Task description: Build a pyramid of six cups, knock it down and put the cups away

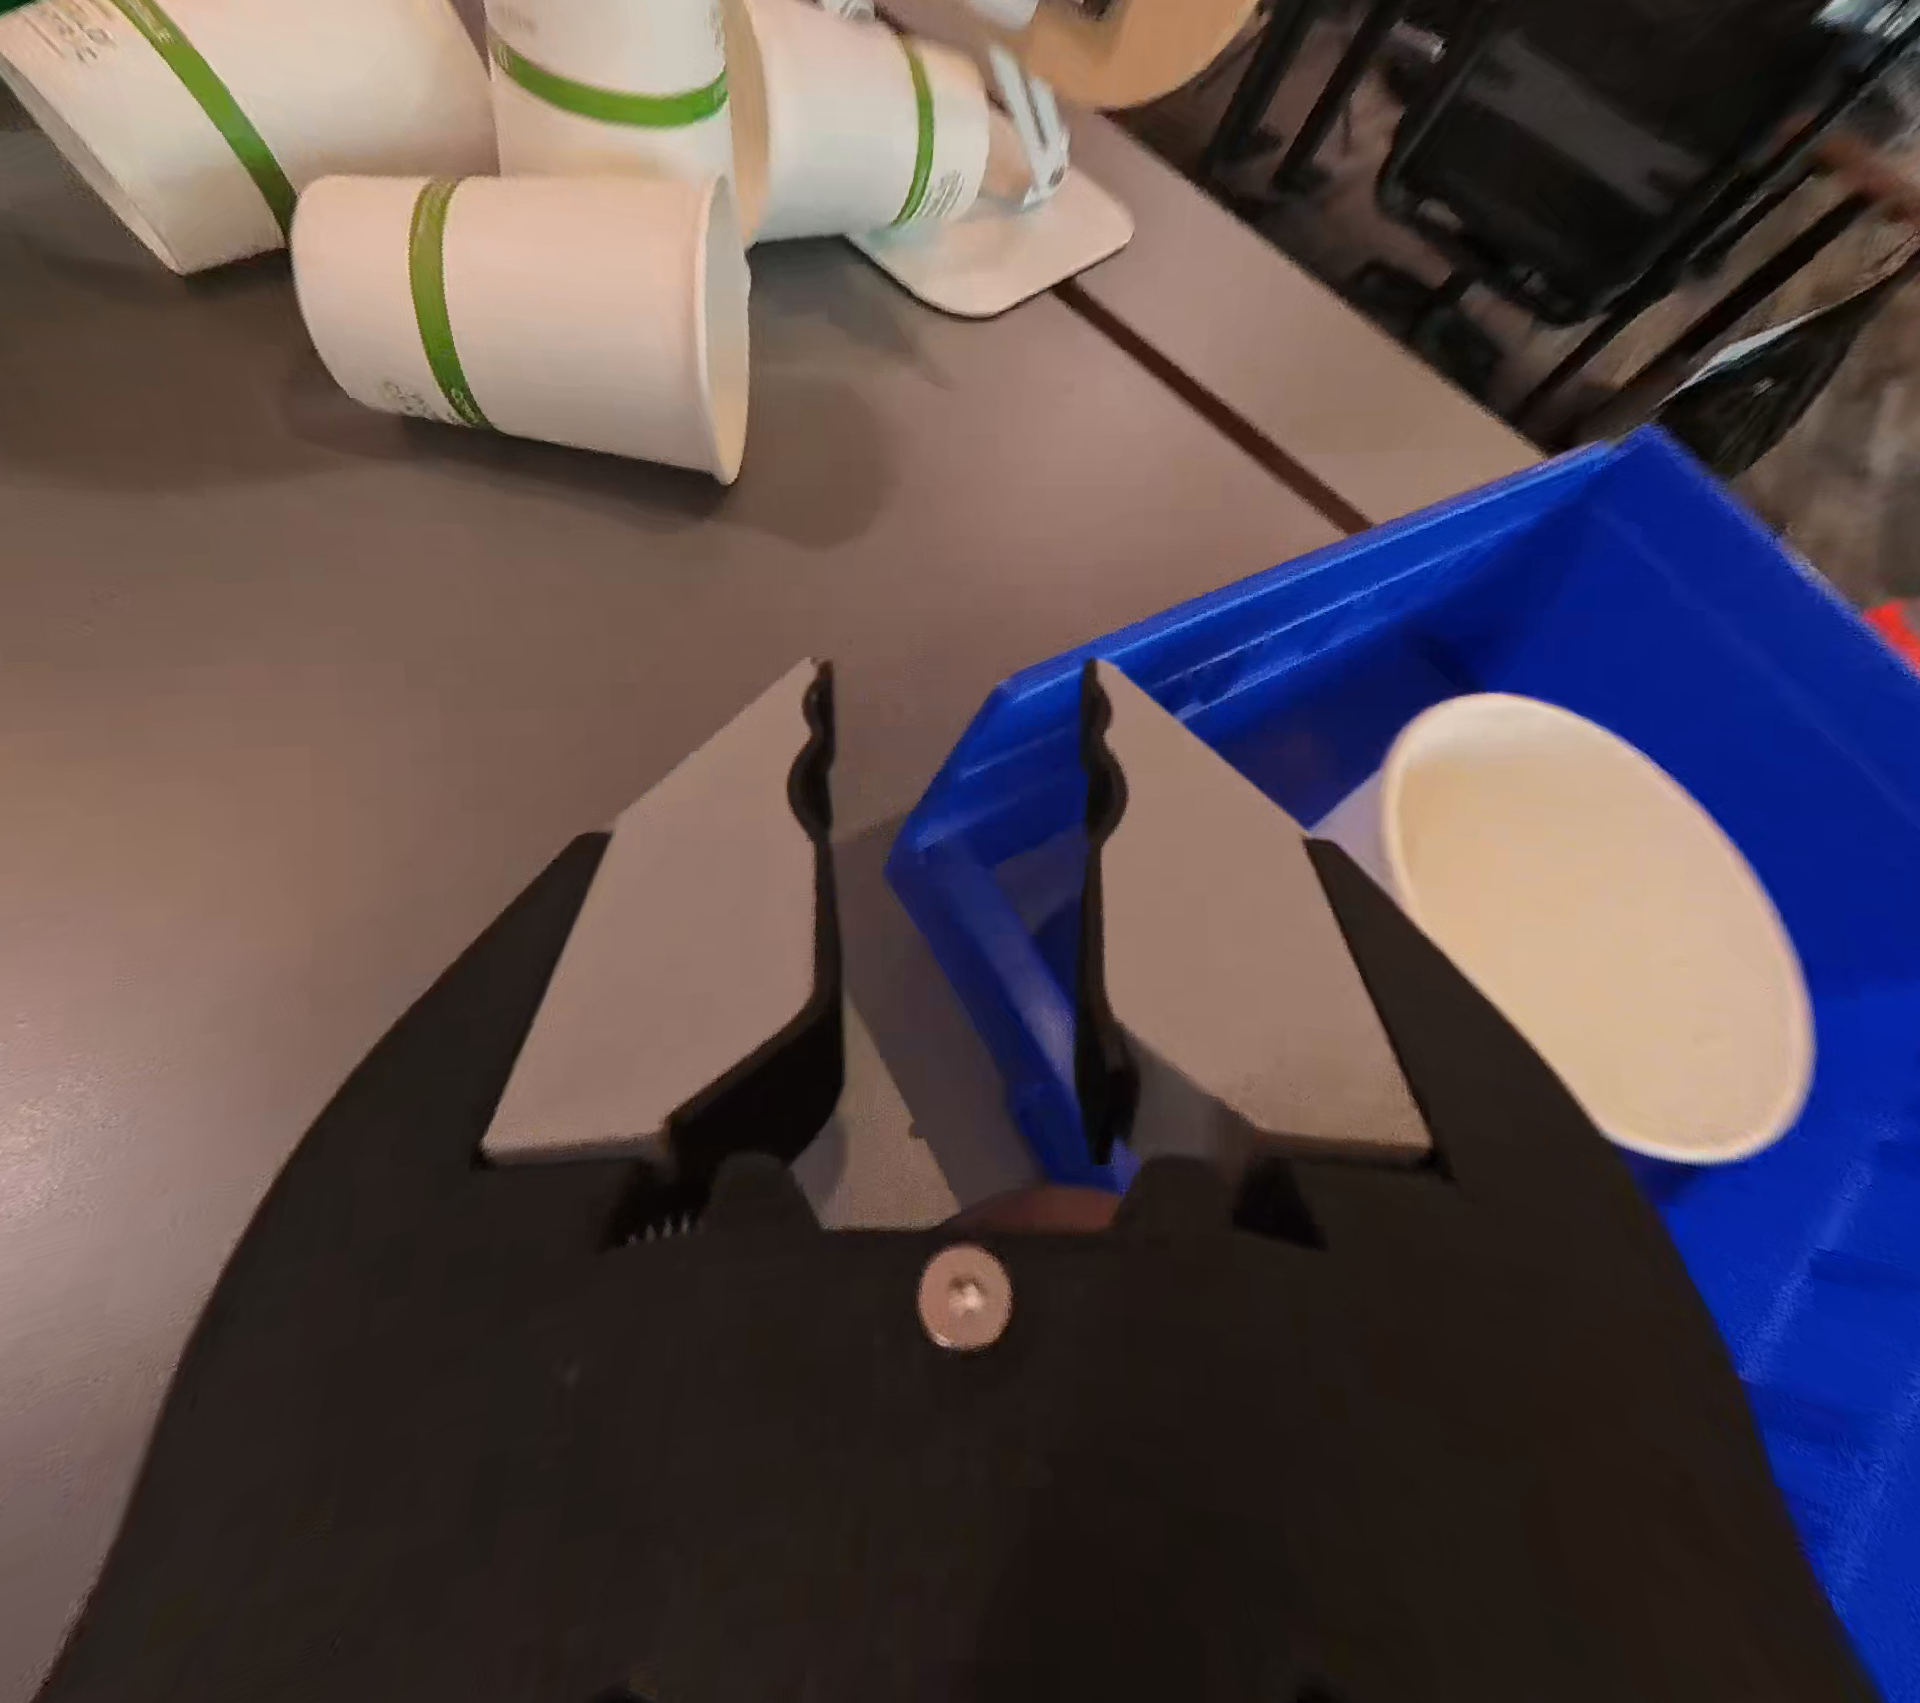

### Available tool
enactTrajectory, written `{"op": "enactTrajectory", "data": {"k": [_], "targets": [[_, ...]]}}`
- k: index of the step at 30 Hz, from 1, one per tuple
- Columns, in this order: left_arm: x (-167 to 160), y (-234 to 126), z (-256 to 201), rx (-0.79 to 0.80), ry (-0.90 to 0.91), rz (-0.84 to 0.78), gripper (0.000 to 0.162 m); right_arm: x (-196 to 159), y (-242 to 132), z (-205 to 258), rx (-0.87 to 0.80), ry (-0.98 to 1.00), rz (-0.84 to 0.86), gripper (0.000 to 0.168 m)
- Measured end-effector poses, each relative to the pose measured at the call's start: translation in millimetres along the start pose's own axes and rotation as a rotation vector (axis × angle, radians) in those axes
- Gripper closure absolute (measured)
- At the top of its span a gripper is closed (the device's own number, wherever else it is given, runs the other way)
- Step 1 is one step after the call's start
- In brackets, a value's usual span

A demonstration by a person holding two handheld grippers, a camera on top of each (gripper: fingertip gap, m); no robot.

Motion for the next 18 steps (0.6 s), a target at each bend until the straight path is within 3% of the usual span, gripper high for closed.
{"op": "enactTrajectory", "data": {"k": [3, 6, 7, 14, 18], "targets": [[-1, 1, -1, -0.005, -0.002, 0.009, 0.159, -9, 17, 1, -0.013, 0.062, 0.068, 0.104], [-3, 1, -1, -0.004, 0.003, 0.023, 0.159, -21, 22, -4, -0.130, 0.007, 0.187, 0.139], [-4, 1, -1, -0.002, 0.006, 0.028, 0.159, -23, 22, -4, -0.133, -0.021, 0.207, 0.143], [-8, 3, 1, 0.001, -0.006, 0.056, 0.159, -35, -6, -6, -0.025, 0.042, 0.286, 0.149], [-13, 6, -1, -0.012, -0.011, 0.085, 0.158, -37, -29, -11, 0.093, 0.150, 0.207, 0.148]]}}
Point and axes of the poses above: each gripper's, where its closed fingertips meet, y out along the fingers, x out of its top, z = x × y across the jaws, the point moved 6 cm from there along -y, back along the fingers, and after that the axes turned 2 degrees about -z, right-handed, at the moved point
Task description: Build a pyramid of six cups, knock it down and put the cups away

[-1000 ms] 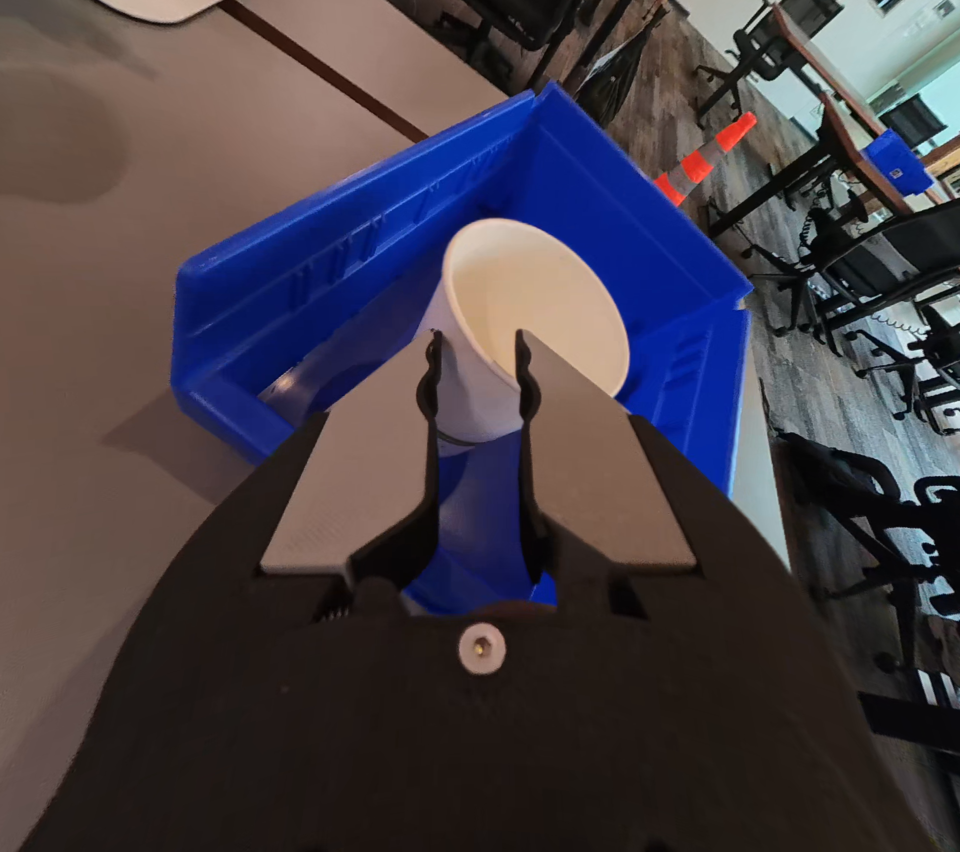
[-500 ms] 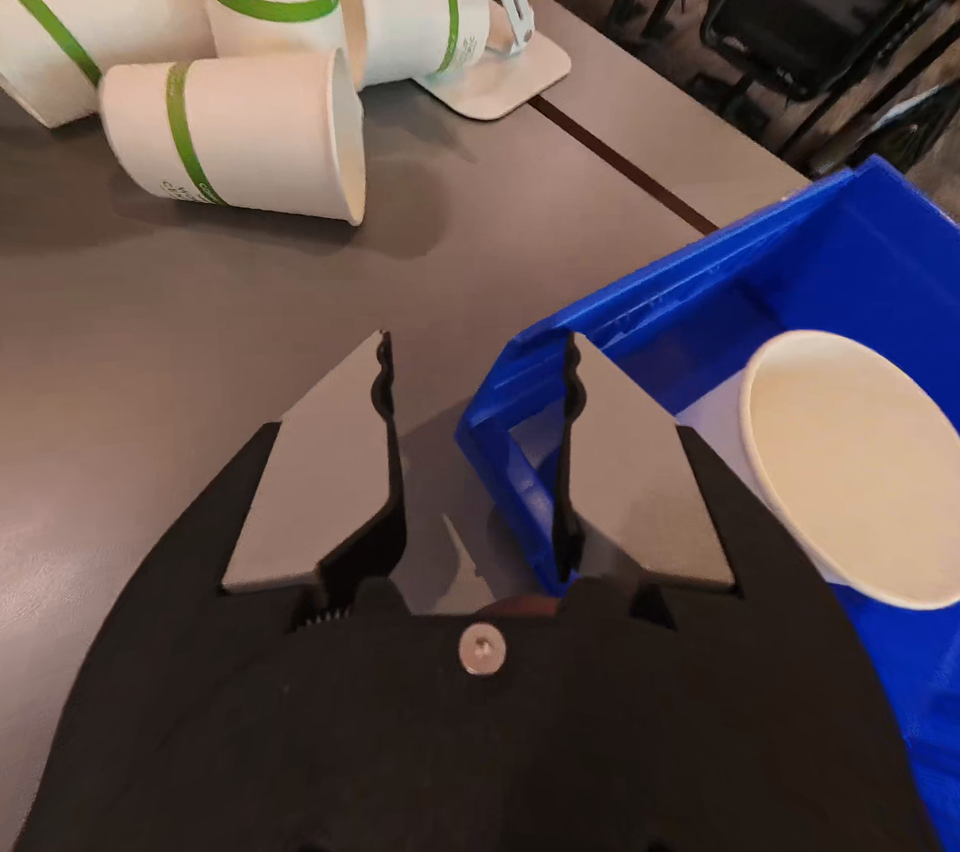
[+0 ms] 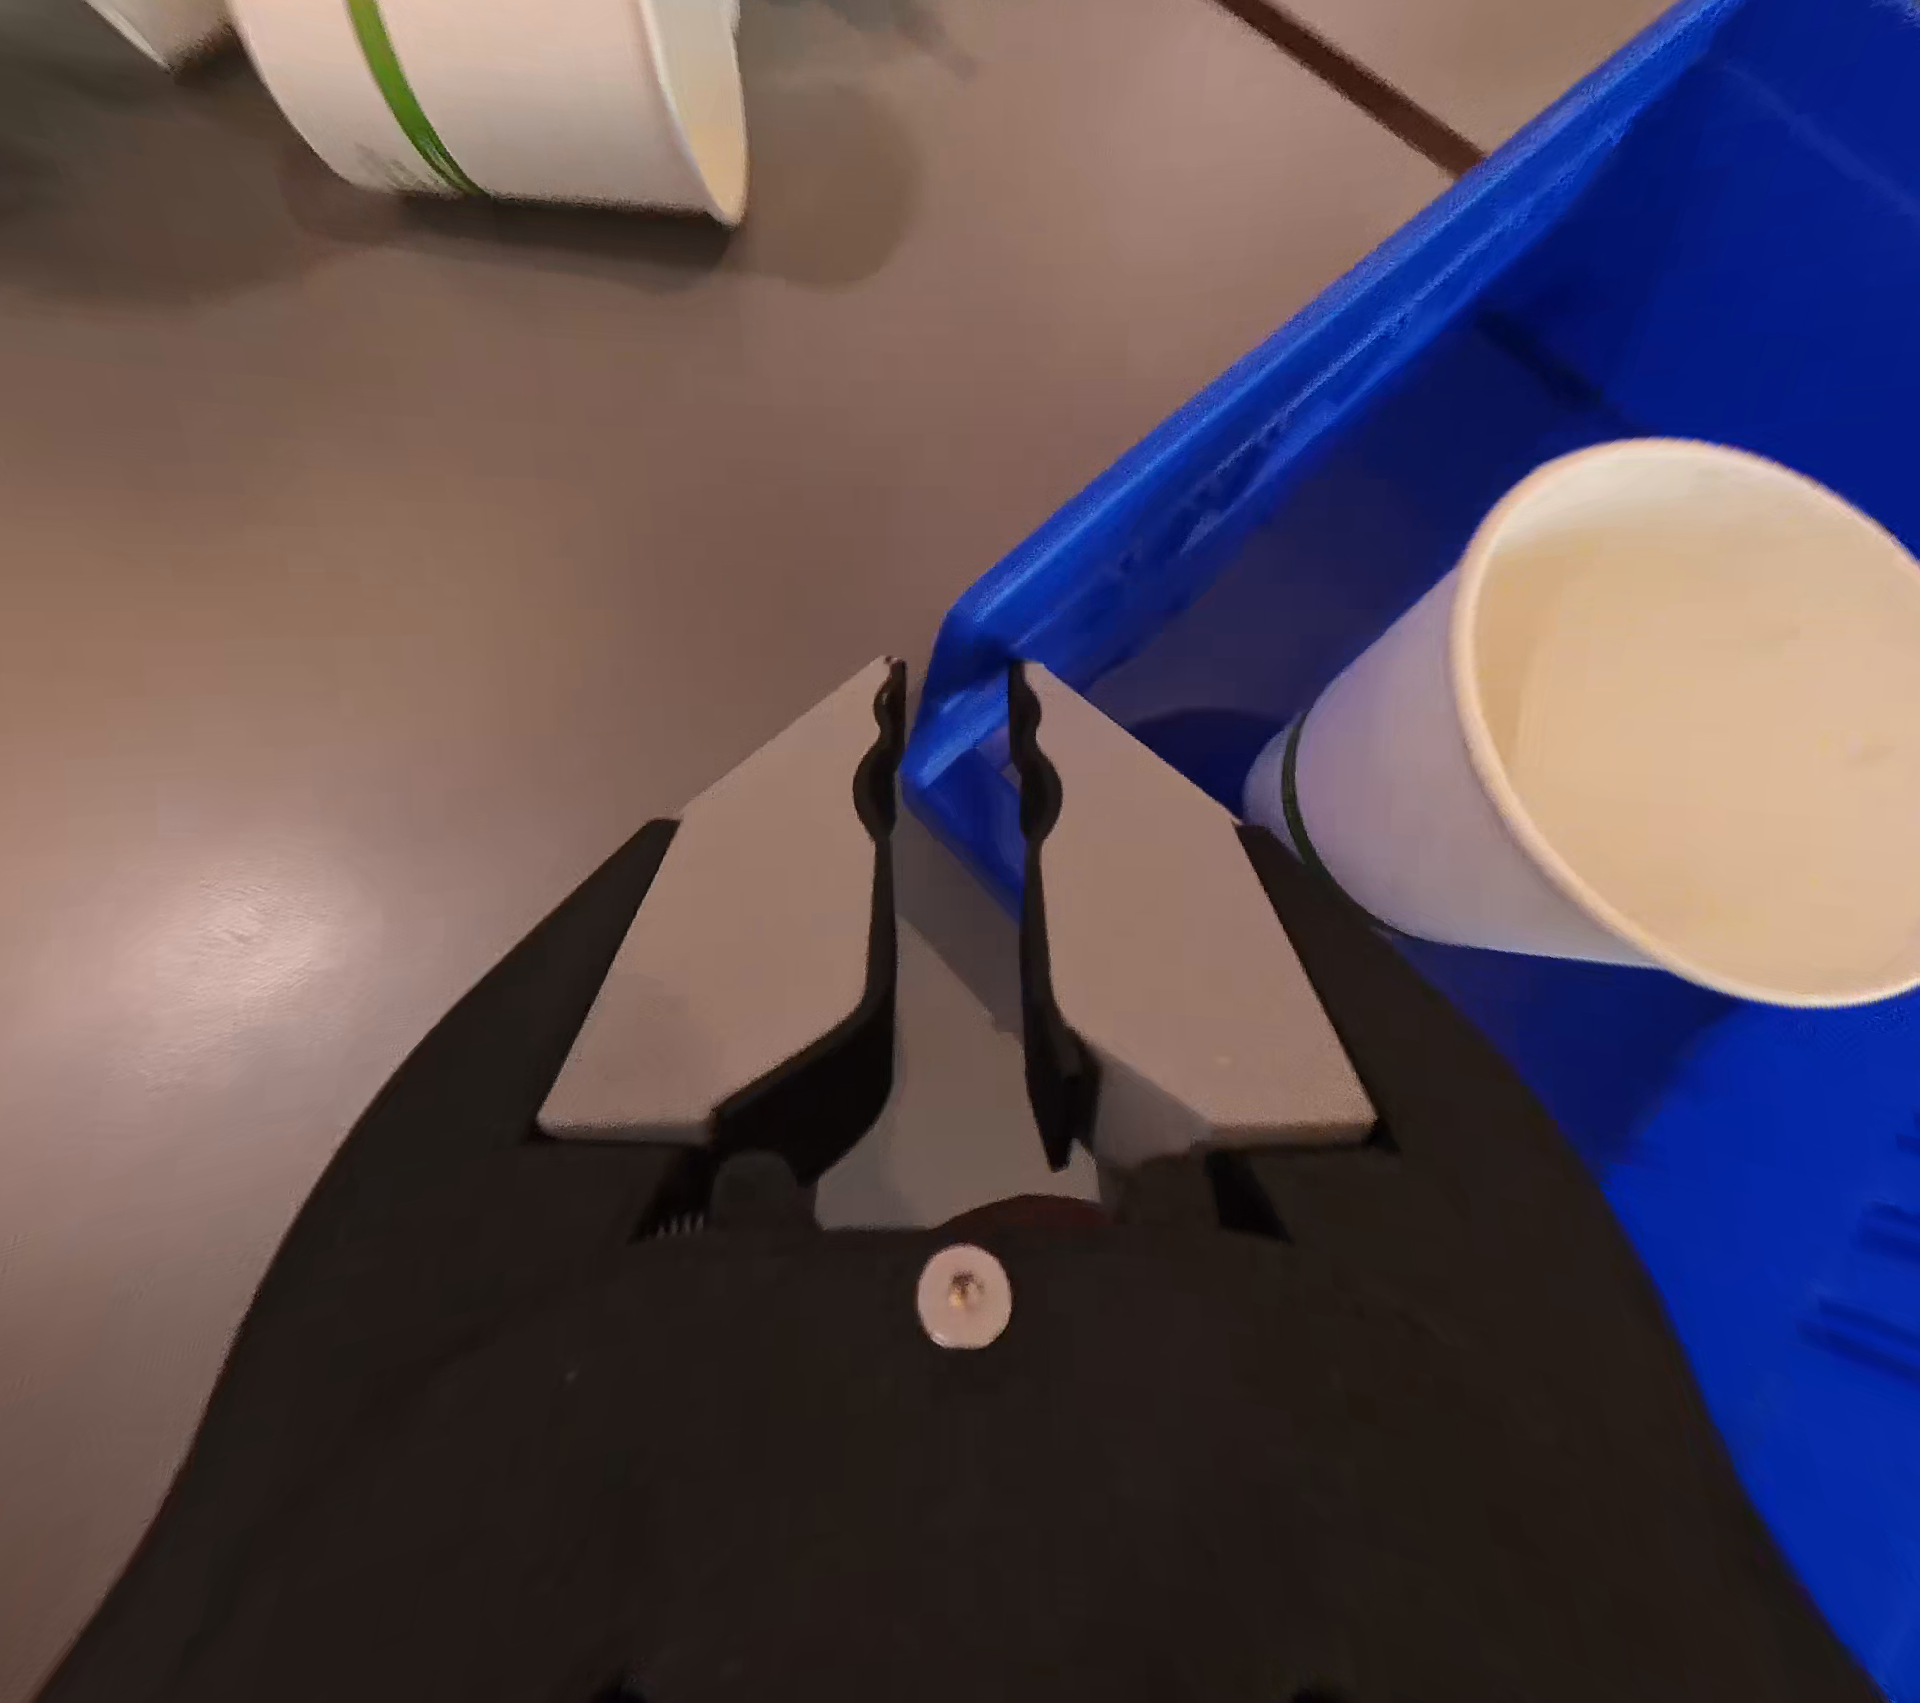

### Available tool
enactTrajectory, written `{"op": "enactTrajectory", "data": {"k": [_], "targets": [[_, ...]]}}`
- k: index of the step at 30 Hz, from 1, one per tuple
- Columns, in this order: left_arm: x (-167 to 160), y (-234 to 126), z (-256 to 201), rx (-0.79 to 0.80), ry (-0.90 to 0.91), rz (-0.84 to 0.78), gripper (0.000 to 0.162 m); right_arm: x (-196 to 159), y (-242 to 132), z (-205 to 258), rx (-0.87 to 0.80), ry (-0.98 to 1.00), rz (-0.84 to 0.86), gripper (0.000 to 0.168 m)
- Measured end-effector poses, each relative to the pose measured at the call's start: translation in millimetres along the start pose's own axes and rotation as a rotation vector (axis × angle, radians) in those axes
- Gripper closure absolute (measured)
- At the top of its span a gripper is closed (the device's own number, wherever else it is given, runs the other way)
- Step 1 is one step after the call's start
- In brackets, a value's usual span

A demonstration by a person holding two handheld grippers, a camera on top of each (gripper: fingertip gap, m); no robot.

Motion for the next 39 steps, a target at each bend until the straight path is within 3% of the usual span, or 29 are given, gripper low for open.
{"op": "enactTrajectory", "data": {"k": [7, 10, 13, 16, 20, 25, 29, 34, 37, 39], "targets": [[-6, 6, -9, -0.014, 0.022, 0.052, 0.152, 59, -45, 25, 0.182, 0.024, -0.592, 0.141], [-7, 8, -12, -0.022, 0.011, 0.065, 0.151, 78, -38, 50, 0.269, 0.040, -0.725, 0.138], [-8, 9, -12, -0.010, 0.034, 0.069, 0.151, 93, -9, 73, 0.290, 0.136, -0.794, 0.123], [-8, 9, -11, -0.003, 0.038, 0.071, 0.151, 95, 32, 96, 0.274, 0.141, -0.720, 0.113], [-6, 6, -8, 0.007, 0.025, 0.053, 0.152, 86, 80, 84, 0.023, 0.066, -0.640, 0.112], [-10, 8, -6, 0.003, -0.002, 0.080, 0.152, 82, 118, 70, 0.197, 0.208, -0.539, 0.095], [-14, 10, -8, -0.005, -0.002, 0.105, 0.152, 84, 132, 58, 0.364, 0.348, -0.500, 0.120], [-15, 11, -10, -0.004, 0.017, 0.108, 0.152, 77, 156, 64, 0.541, 0.448, -0.281, 0.124], [-17, 12, -10, -0.007, 0.011, 0.126, 0.152, 80, 143, 74, 0.601, 0.348, -0.346, 0.159], [-18, 12, -9, 0.001, 0.015, 0.136, 0.152, 79, 134, 79, 0.589, 0.272, -0.377, 0.164]]}}
Point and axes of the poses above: each gripper's, where its closed fingertips meet, y out along the fingers, x out of its top, z = x × y across the jaws, the point moved 6 cm from there along -y, back along the fingers, and after that the axes turned 2 degrees about -z, right-handed, at the moved point
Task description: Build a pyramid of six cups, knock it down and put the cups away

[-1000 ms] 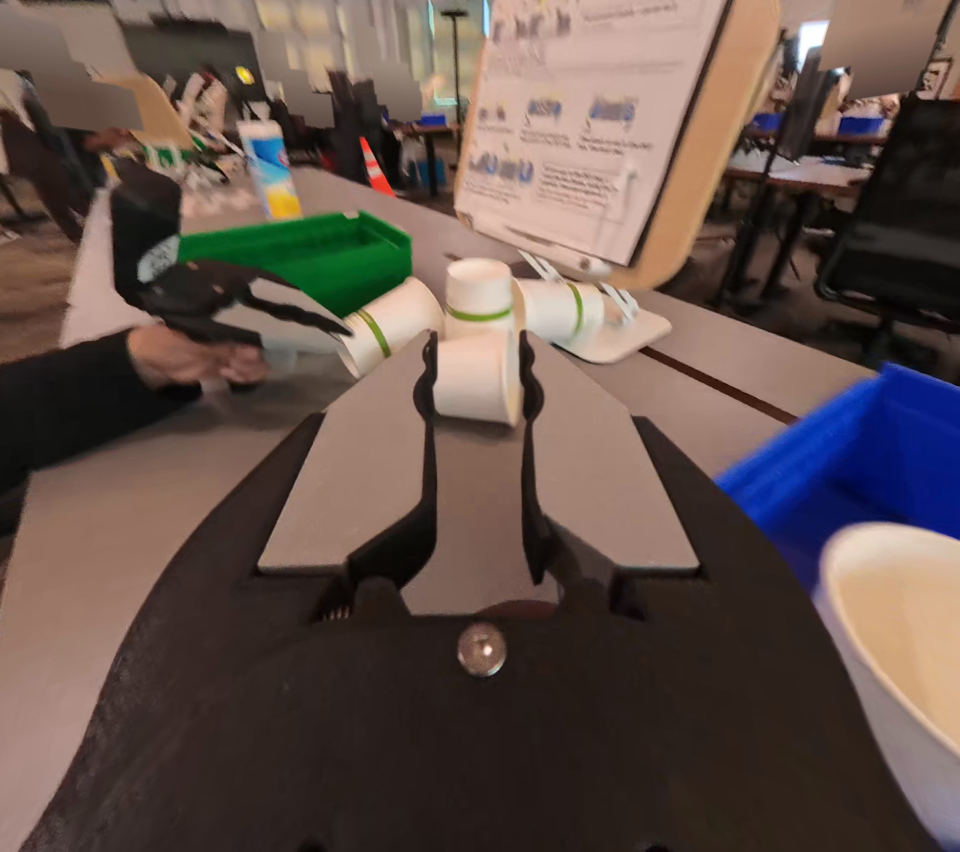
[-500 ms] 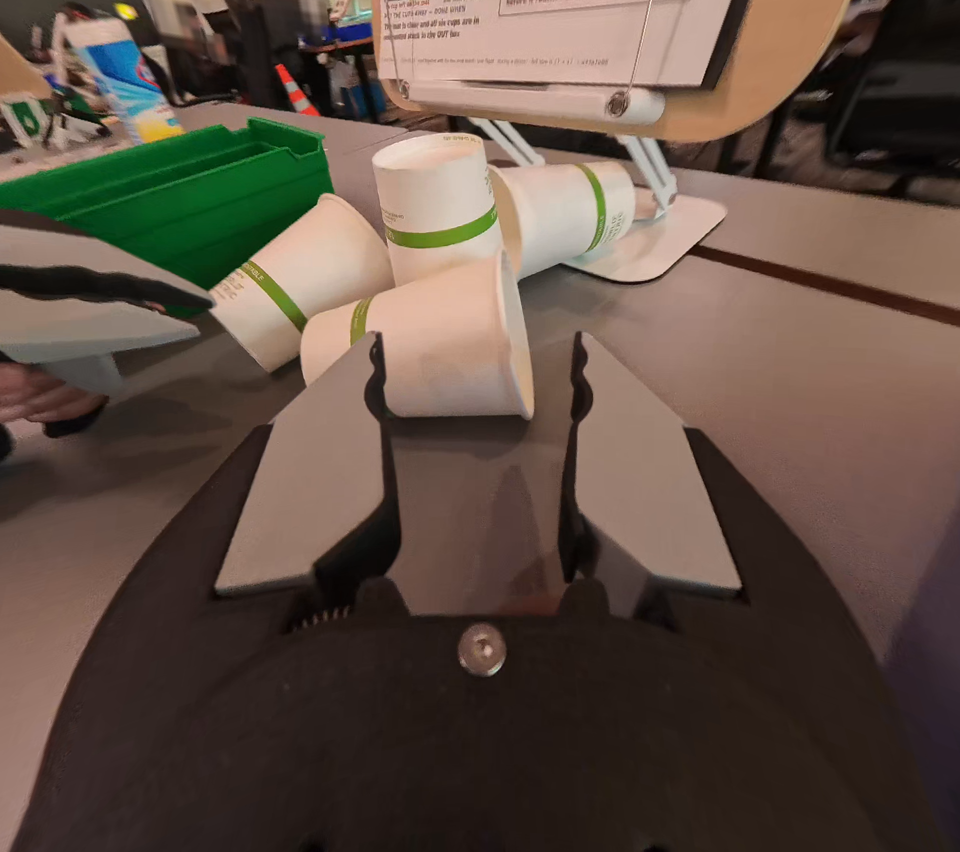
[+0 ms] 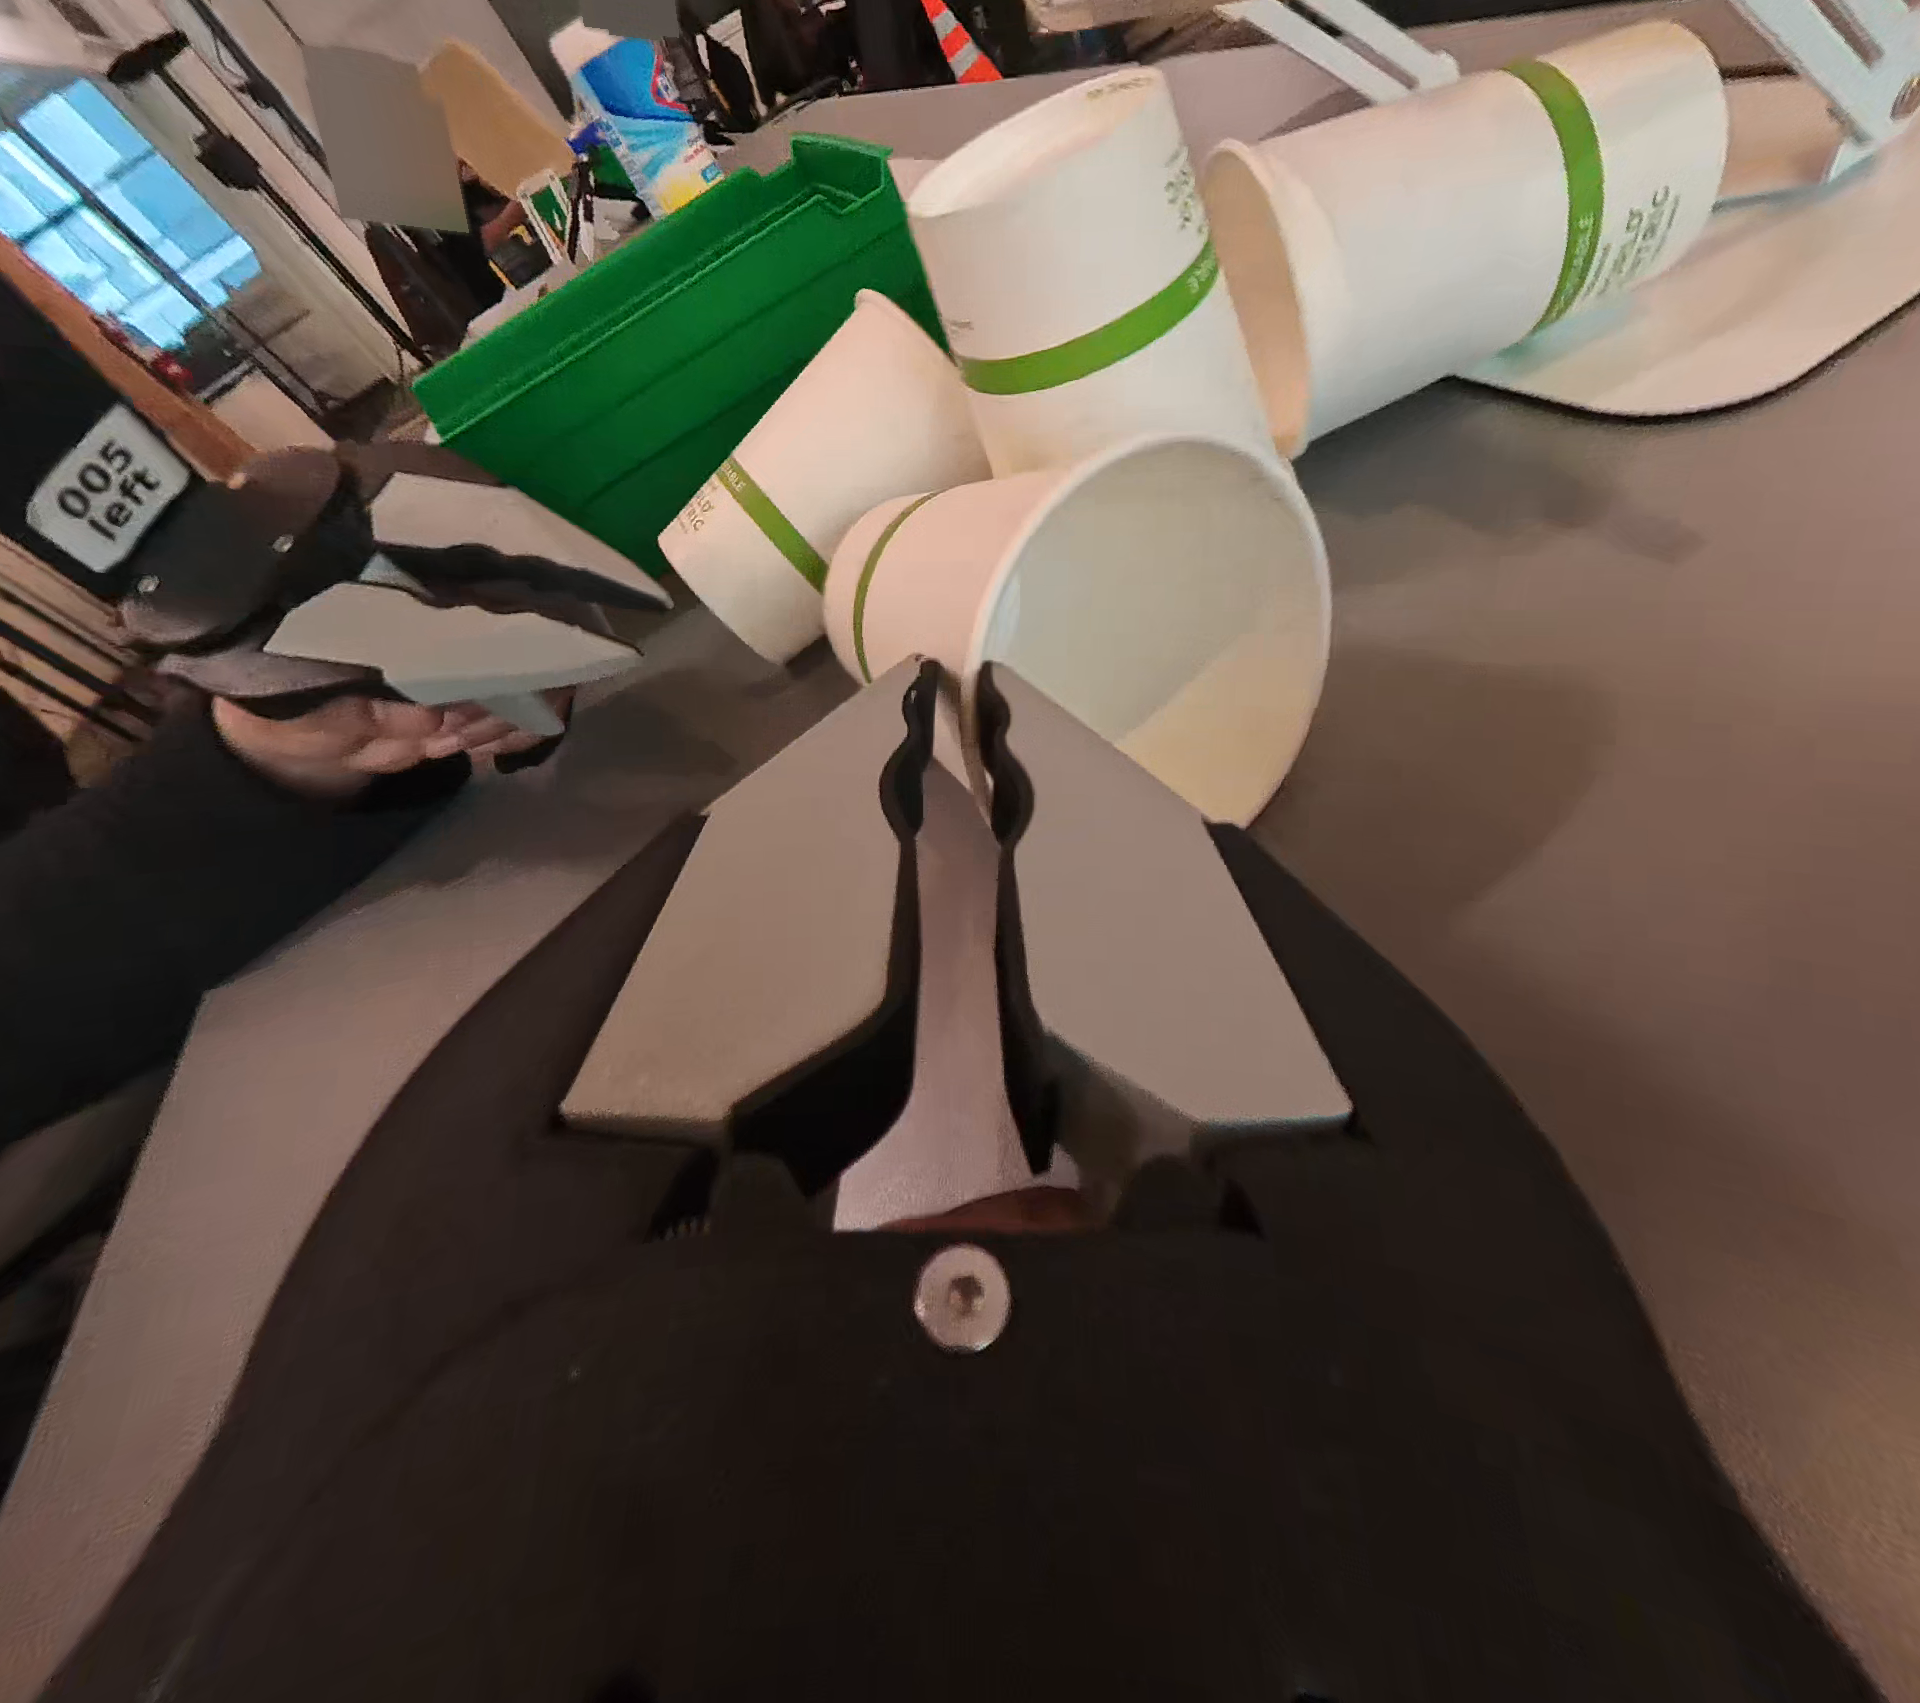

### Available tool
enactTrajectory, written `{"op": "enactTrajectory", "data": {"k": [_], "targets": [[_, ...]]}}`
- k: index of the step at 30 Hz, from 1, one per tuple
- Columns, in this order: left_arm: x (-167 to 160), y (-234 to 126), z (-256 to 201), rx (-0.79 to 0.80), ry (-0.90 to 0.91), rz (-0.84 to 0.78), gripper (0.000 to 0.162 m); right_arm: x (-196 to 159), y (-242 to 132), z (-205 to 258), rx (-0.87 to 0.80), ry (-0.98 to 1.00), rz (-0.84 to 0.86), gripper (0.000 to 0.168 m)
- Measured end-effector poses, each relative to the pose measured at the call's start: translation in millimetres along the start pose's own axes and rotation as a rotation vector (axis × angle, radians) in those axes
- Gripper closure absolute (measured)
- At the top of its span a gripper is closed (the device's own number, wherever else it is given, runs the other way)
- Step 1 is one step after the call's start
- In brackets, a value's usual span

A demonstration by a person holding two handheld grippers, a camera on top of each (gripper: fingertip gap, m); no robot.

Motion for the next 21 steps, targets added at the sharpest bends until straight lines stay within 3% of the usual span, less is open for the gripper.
{"op": "enactTrajectory", "data": {"k": [7, 11, 15, 18, 21], "targets": [[3, -3, 3, 0.019, -0.002, -0.017, 0.152, 7, -15, 31, -0.054, -0.168, -0.023, 0.168], [4, -4, 5, 0.029, 0.003, -0.023, 0.152, 37, -30, 67, -0.122, -0.368, -0.194, 0.168], [4, -4, 5, 0.030, 0.010, -0.024, 0.152, 82, -88, 88, -0.456, -0.586, -0.467, 0.168], [3, -3, 3, 0.028, 0.020, -0.019, 0.152, 99, -143, 82, -0.782, -0.726, -0.450, 0.168], [0, 0, 1, 0.023, 0.031, -0.002, 0.152, 99, -195, 59, -1.022, -0.734, -0.396, 0.168]]}}
Point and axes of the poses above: each gripper's, where its closed fingertips meet, y out along the fingers, x out of its top, z = x × y across the jaws, the point moved 6 cm from there along -y, back along the fingers, and after that the axes turned 2 degrees about -z, right-handed, at the moved point
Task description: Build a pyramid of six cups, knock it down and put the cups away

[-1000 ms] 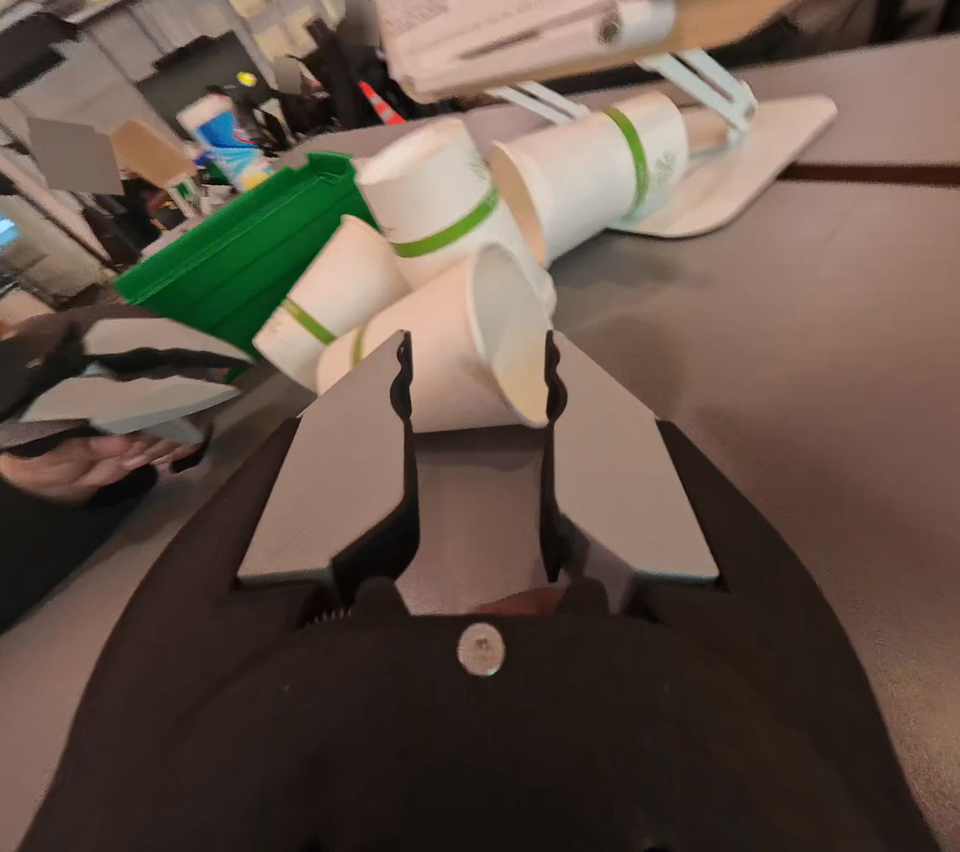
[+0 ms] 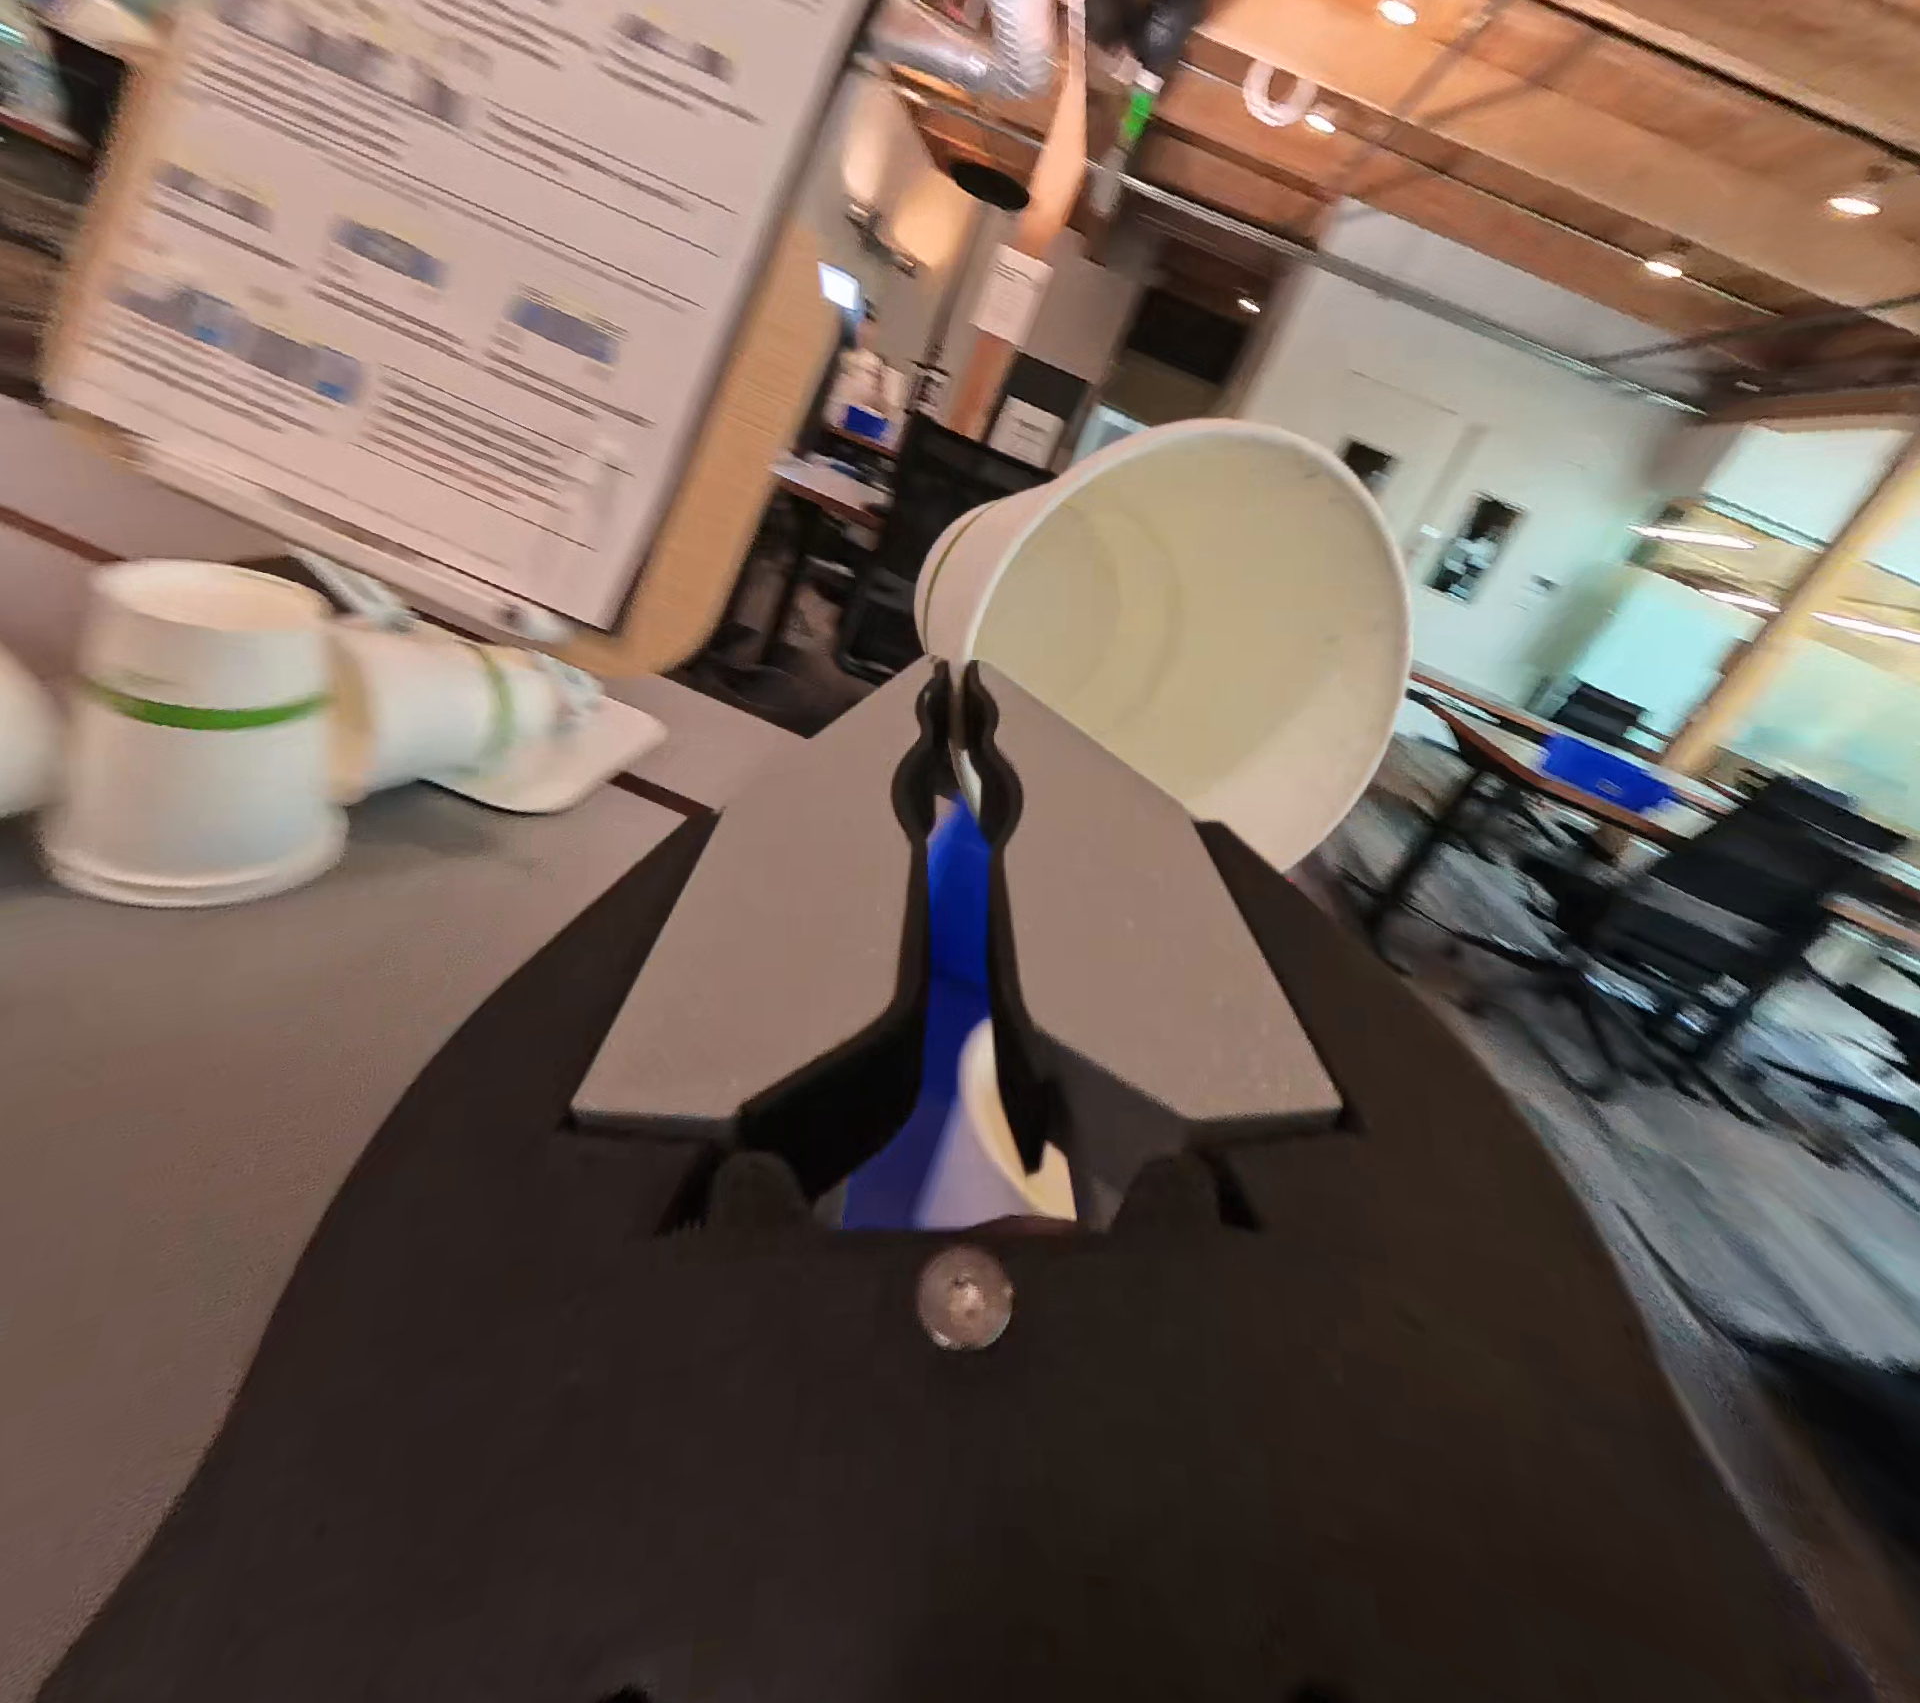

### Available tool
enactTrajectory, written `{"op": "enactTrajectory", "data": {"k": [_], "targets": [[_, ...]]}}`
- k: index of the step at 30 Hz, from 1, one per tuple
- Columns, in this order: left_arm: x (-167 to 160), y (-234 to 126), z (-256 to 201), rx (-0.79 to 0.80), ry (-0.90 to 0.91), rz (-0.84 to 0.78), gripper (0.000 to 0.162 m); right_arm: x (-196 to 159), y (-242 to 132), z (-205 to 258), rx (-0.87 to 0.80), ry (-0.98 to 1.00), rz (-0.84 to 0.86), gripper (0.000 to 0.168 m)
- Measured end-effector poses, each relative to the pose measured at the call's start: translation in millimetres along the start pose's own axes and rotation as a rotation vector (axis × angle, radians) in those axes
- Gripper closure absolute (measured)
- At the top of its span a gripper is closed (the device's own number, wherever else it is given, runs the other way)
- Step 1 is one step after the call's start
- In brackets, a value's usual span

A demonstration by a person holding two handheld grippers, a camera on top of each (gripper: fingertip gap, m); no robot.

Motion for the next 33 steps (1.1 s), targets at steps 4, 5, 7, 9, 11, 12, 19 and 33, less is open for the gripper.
{"op": "enactTrajectory", "data": {"k": [4, 5, 7, 9, 11, 12, 19, 33], "targets": [[-3, 2, -2, -0.002, 0.019, 0.017, 0.153, -37, -5, -47, -0.114, -0.070, 0.196, 0.168], [-3, 3, -2, -0.001, 0.022, 0.018, 0.153, -46, -6, -50, -0.101, -0.077, 0.243, 0.168], [-4, 3, -2, 0.000, 0.021, 0.020, 0.153, -56, -6, -51, -0.073, -0.088, 0.301, 0.168], [-4, 3, -1, 0.001, 0.018, 0.023, 0.152, -56, -8, -49, -0.035, -0.085, 0.331, 0.168], [-5, 3, -1, 0.000, 0.017, 0.026, 0.152, -54, -12, -48, 0.002, -0.064, 0.356, 0.168], [-5, 3, -1, -0.001, 0.018, 0.028, 0.152, -54, -14, -48, 0.011, -0.050, 0.372, 0.168], [-5, 4, -3, -0.007, 0.033, 0.028, 0.152, -59, -15, -44, 0.087, -0.101, 0.544, 0.168], [-6, 4, 0, 0.002, 0.030, 0.030, 0.153, -56, 8, -45, 0.399, -0.241, 0.967, 0.168]]}}
Point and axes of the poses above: each gripper's, where its closed fingertips meet, y out along the fingers, x out of its top, z = x × y across the jaws, the point moved 6 cm from there along -y, back along the fingers, and after that the axes turned 2 degrees about -z, right-handed, at the moved point
